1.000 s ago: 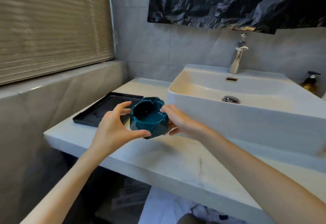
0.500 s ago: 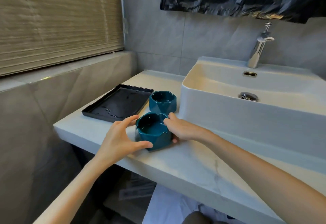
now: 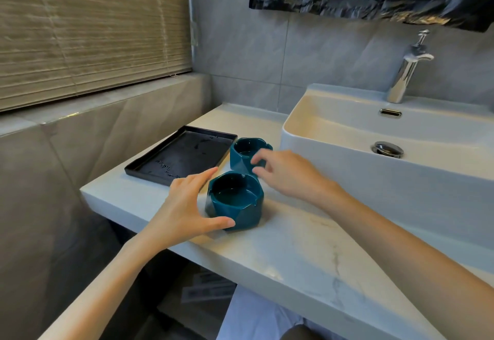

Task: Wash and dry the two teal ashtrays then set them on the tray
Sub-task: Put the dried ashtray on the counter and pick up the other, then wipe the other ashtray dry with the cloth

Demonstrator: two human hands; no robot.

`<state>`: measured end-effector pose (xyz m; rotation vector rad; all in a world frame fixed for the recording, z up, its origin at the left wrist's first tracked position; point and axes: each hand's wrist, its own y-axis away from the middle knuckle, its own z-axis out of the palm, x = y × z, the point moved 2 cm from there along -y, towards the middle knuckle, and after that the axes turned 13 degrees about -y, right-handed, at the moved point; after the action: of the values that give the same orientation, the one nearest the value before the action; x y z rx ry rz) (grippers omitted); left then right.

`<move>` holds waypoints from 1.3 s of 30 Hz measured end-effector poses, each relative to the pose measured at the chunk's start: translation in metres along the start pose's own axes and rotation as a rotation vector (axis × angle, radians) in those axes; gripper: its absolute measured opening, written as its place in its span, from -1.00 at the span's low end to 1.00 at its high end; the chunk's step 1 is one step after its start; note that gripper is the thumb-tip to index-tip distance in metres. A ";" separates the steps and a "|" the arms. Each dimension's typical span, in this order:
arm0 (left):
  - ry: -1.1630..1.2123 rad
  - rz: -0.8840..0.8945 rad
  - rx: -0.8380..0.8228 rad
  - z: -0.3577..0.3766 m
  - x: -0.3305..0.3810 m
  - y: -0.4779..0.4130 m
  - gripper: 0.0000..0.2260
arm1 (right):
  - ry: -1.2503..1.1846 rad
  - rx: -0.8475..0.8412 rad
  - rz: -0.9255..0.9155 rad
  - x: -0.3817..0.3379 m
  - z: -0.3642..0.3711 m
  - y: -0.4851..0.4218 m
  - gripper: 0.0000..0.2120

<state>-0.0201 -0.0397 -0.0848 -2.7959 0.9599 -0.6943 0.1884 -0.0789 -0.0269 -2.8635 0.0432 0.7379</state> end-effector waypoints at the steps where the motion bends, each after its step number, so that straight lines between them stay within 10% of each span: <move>1: 0.011 0.005 0.005 0.000 0.002 0.001 0.03 | 0.046 0.063 -0.071 0.000 -0.005 -0.006 -0.71; 25: -0.069 -0.071 0.145 0.012 0.018 0.000 0.01 | 0.247 -0.042 -0.176 -0.004 0.012 -0.069 -0.81; 39: -0.132 -0.108 0.042 0.010 0.024 -0.059 0.00 | -0.595 0.394 -0.032 0.000 -0.124 -0.074 -0.66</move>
<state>0.0336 -0.0079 -0.0704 -2.8314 0.7680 -0.5279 0.2526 -0.0296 0.0925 -2.1808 0.0527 1.3662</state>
